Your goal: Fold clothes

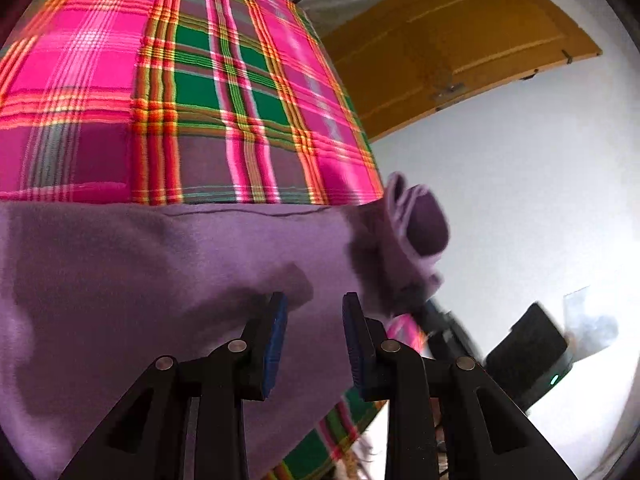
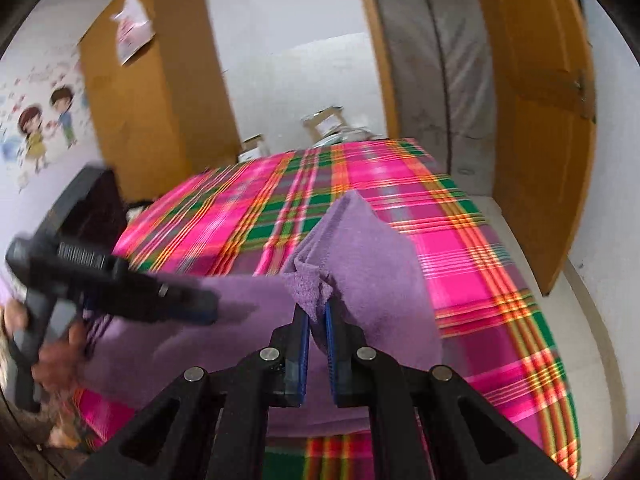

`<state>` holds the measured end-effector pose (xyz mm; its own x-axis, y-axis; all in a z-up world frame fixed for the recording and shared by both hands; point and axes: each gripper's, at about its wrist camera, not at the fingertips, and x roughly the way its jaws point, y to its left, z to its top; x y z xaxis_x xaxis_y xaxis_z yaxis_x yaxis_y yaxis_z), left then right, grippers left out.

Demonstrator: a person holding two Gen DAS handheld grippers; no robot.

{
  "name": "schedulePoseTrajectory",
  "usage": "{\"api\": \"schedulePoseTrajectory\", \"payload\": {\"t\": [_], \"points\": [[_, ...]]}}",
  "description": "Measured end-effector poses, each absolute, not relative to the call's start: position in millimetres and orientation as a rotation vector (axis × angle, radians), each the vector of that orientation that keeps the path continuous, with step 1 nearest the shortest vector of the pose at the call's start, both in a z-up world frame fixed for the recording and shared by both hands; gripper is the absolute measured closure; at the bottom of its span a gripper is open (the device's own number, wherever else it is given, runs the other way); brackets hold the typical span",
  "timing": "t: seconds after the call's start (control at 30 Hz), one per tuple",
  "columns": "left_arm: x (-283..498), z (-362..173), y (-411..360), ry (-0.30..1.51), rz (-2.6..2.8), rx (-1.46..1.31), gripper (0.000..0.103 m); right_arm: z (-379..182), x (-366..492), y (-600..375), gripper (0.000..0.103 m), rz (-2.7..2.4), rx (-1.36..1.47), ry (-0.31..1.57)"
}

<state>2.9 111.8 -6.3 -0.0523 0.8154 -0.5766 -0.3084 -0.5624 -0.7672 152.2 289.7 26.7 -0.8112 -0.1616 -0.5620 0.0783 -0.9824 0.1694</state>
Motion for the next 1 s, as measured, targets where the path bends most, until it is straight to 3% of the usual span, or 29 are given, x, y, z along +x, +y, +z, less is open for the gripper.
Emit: {"api": "schedulePoseTrajectory", "payload": {"t": [0.33, 0.47, 0.73, 1.0], "points": [[-0.1, -13.3, 111.2, -0.746, 1.594, -1.373, 0.067, 13.8, 168.6, 258.5, 0.095, -2.781, 0.934, -0.085], [-2.1, -16.6, 107.8, -0.818, 1.56, -1.37, 0.057, 10.2, 172.0, 250.8, 0.094, -2.762, 0.945, -0.072], [-3.9, -22.1, 112.3, -0.842, 1.555, -1.397, 0.056, 10.1, 183.5, 225.5, 0.081, -2.718, 0.956, 0.121], [-9.9, -20.1, 102.9, -0.872, 1.655, -1.39, 0.056, 20.6, 200.8, 220.9, 0.072, -2.716, 0.912, 0.136]]}}
